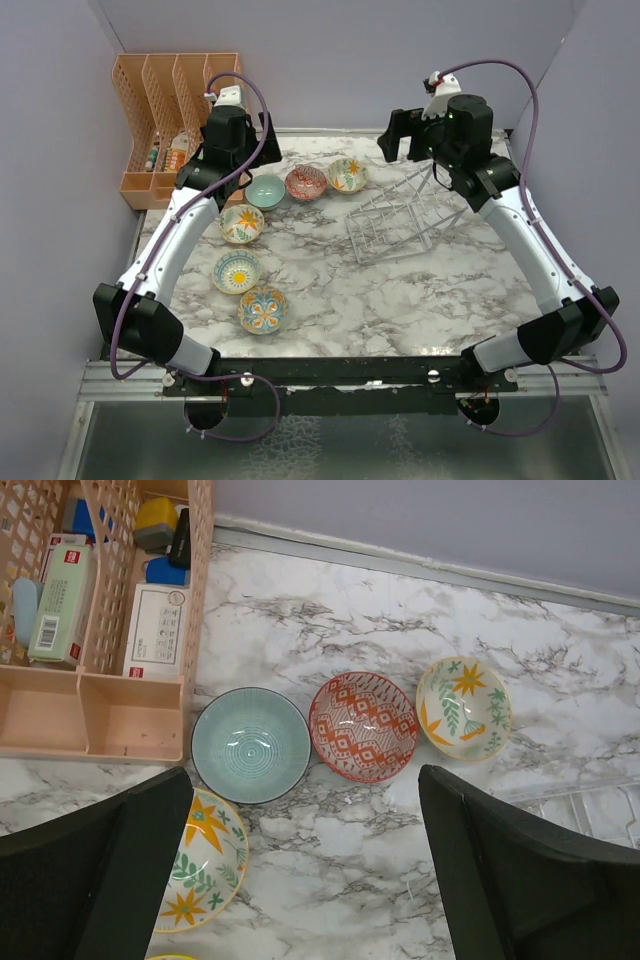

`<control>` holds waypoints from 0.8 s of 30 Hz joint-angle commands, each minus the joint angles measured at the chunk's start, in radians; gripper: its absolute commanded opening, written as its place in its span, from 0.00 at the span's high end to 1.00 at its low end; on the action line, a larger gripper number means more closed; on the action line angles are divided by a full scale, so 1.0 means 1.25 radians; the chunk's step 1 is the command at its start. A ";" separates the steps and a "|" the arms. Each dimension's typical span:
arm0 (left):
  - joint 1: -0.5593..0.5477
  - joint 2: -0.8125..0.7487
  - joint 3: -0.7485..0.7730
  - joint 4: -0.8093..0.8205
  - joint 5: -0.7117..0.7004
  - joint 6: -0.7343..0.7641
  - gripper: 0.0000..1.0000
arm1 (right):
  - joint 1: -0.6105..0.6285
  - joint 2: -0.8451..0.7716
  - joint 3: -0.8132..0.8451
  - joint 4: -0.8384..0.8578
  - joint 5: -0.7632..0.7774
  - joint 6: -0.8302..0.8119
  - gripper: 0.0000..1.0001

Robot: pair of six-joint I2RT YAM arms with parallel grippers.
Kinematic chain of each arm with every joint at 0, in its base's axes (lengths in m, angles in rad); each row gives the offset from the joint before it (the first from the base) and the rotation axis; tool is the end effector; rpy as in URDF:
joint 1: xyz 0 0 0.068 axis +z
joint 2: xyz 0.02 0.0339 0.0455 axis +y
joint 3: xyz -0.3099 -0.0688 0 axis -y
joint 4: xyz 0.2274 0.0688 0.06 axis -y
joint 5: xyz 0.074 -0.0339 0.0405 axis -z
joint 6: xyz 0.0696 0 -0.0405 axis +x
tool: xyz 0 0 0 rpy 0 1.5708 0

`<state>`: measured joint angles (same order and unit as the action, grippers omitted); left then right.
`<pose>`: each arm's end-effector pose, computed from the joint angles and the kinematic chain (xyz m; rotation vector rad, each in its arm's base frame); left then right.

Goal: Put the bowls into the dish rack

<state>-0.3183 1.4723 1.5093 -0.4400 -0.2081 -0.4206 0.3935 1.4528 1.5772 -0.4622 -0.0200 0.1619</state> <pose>0.3324 -0.0944 0.4345 -0.2365 1.9608 -0.2783 0.3109 0.1306 0.4614 -0.2364 1.9136 0.3931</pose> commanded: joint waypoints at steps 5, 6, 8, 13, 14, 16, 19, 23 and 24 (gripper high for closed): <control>-0.006 -0.015 -0.004 0.107 0.040 0.065 0.01 | 0.005 0.014 0.035 -0.012 0.058 -0.003 0.01; -0.006 -0.028 -0.019 0.131 0.064 0.085 0.01 | 0.005 0.014 0.036 -0.014 0.071 0.001 0.01; -0.007 -0.049 -0.055 0.179 0.110 0.109 0.01 | 0.006 0.013 0.042 -0.022 0.104 0.005 0.01; -0.006 -0.047 -0.091 0.227 0.163 0.143 0.01 | 0.004 0.011 0.049 -0.034 0.146 0.003 0.01; -0.006 -0.036 -0.089 0.225 0.177 0.154 0.01 | 0.004 0.011 0.050 -0.036 0.150 0.003 0.01; -0.009 -0.007 -0.076 0.209 0.194 0.169 0.01 | 0.004 0.014 0.050 -0.042 0.162 0.002 0.01; -0.034 0.048 -0.037 0.168 0.187 0.211 0.01 | -0.006 0.021 0.049 -0.051 0.170 0.008 0.01; -0.074 0.113 0.012 0.085 0.104 0.222 0.02 | -0.047 0.029 0.046 -0.067 0.142 0.034 0.01; -0.075 0.117 0.010 0.066 0.066 0.195 0.04 | -0.057 0.029 0.042 -0.069 0.131 0.042 0.01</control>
<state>-0.3767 1.5696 1.4799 -0.2432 -0.0254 -0.1829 0.3744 1.4712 1.6112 -0.5182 0.1486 0.1730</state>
